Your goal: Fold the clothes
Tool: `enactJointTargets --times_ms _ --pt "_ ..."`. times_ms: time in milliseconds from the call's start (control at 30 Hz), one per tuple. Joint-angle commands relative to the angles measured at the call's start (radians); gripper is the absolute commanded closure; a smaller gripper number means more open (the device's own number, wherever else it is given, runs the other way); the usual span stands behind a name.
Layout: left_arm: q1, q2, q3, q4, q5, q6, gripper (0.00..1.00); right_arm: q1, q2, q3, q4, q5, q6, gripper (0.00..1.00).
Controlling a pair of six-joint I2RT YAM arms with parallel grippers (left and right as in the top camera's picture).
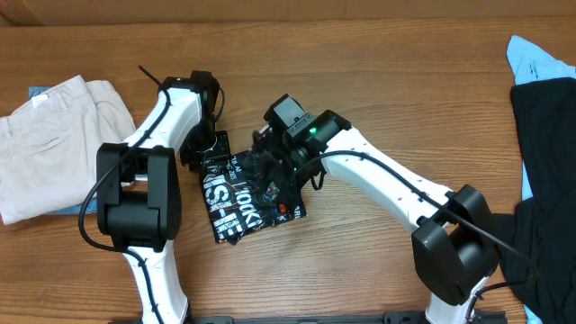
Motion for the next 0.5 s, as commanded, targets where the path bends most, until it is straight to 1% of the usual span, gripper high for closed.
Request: enactJointTargets --times_ms 0,67,200,300,400,467 --pt "0.006 -0.027 -0.01 -0.001 -0.014 -0.002 0.64 0.055 0.006 0.018 0.002 -0.15 -0.145 0.67" --pt "0.006 -0.027 -0.01 -0.002 -0.014 -0.002 0.64 0.078 0.017 0.018 0.016 -0.164 -0.172 0.67" --pt "0.006 -0.027 -0.01 -0.004 -0.014 -0.002 0.64 0.12 0.057 0.018 0.09 -0.156 -0.169 0.66" --pt "0.006 -0.027 -0.01 -0.006 -0.014 -0.002 0.64 0.126 0.093 0.018 0.132 -0.148 -0.159 0.65" --pt "0.006 -0.027 -0.01 -0.006 -0.014 -0.002 0.64 0.126 0.115 0.018 0.177 -0.101 -0.137 0.64" --pt "0.006 -0.027 -0.01 -0.006 -0.014 -0.002 0.64 0.122 0.134 0.018 0.222 -0.012 -0.113 0.64"
